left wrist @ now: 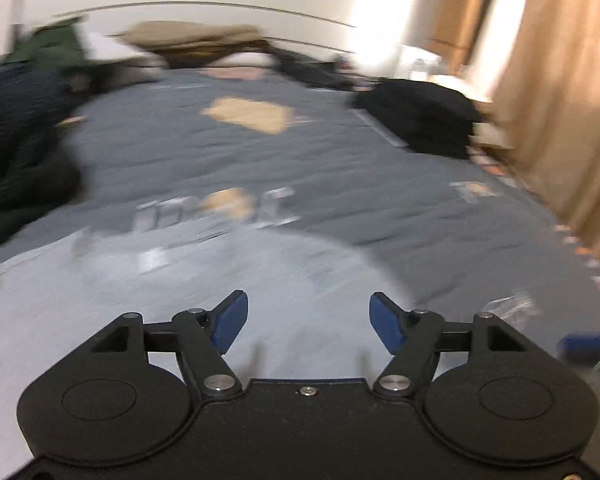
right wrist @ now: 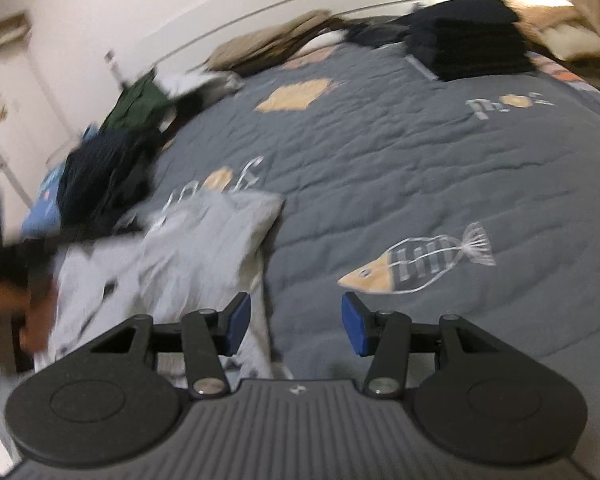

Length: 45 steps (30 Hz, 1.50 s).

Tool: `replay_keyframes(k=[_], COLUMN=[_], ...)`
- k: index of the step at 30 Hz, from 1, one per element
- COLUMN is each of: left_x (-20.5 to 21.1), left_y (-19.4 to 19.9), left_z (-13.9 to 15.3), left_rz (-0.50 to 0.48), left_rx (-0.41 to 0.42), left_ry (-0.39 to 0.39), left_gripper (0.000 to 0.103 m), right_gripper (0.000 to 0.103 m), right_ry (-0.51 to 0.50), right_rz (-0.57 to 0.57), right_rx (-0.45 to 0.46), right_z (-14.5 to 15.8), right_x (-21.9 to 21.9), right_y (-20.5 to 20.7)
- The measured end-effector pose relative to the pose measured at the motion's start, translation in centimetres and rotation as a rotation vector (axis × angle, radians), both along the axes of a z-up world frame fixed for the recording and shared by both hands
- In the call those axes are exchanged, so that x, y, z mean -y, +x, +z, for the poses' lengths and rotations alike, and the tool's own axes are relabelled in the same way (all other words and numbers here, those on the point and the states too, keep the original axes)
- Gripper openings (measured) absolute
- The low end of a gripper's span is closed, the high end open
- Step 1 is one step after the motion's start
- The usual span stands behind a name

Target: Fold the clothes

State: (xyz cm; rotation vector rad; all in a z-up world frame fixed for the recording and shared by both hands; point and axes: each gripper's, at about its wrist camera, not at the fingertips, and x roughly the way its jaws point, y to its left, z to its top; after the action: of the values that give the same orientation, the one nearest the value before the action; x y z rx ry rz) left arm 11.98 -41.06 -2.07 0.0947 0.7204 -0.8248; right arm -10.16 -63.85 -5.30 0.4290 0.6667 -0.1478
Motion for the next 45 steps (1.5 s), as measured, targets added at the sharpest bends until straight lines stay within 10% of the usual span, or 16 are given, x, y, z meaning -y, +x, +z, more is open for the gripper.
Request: replay_keyframes(k=[8,18,24,28,39,45], left_x=[10.2,13.2,14.4,14.0,13.2,10.4], left_y=[2.4,6.0,6.5,7.5,9.5,8.4], left_z=[-1.9,-5.7,-6.9,-6.4,-6.0,-4.4], left_rz=[-0.124,-0.137,-0.164,-0.136,-0.015,-0.047], left_rx=[0.009,-0.056,-0.059,-0.032,-0.067,-0.063], left_ry=[0.173,0.256,0.276,0.231,0.154,0.079], left_gripper=[0.056,0.046,0.022,0.005,0.008,0.040], right_gripper=[0.049,0.048,0.013,0.008,0.000,0.015], right_ry=[-0.158,-0.291,-0.272,-0.263,-0.290,-0.230], right_rz=[0.132,0.235,0.236,0.183,0.039,0.069], right_rx=[-0.068,-0.106,-0.166,-0.141,-0.194,-0.041], right_z=[-2.1,-3.7,-4.8,-4.4,-5.1,-2.3], right_x=[-3.4,-6.0,-5.6,-4.7,-1.7,-2.0], right_y=[2.1,3.2,3.5,2.9,2.3,1.7])
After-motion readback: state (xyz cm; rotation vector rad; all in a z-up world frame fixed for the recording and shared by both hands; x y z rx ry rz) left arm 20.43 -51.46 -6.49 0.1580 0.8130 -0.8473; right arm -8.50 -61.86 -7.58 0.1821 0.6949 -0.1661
